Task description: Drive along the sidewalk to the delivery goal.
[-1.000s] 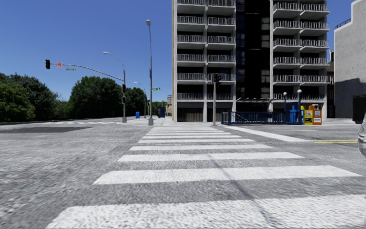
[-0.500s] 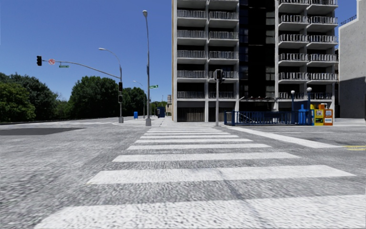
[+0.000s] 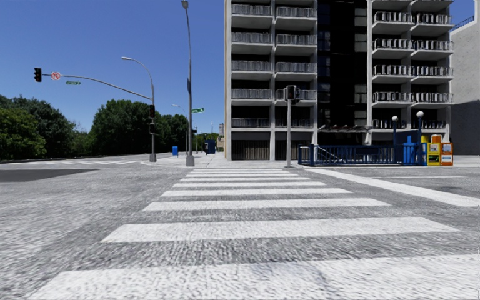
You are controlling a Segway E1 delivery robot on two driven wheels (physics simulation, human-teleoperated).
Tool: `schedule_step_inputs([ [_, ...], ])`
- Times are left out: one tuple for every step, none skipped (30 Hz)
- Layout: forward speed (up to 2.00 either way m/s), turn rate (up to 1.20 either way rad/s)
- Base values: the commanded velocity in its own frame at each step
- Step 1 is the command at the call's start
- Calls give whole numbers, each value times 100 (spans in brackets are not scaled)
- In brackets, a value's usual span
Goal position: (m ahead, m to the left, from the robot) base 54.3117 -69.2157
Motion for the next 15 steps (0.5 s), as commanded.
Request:
schedule_step_inputs([
  [200, 0],
  [200, 0],
  [200, 0],
  [200, 0],
  [200, 0],
  [200, 0],
  [200, 0],
  [200, 0],
  [200, 0],
  [200, 0],
  [200, 0],
  [200, 0],
  [200, 0],
  [200, 0],
  [200, 0],
])
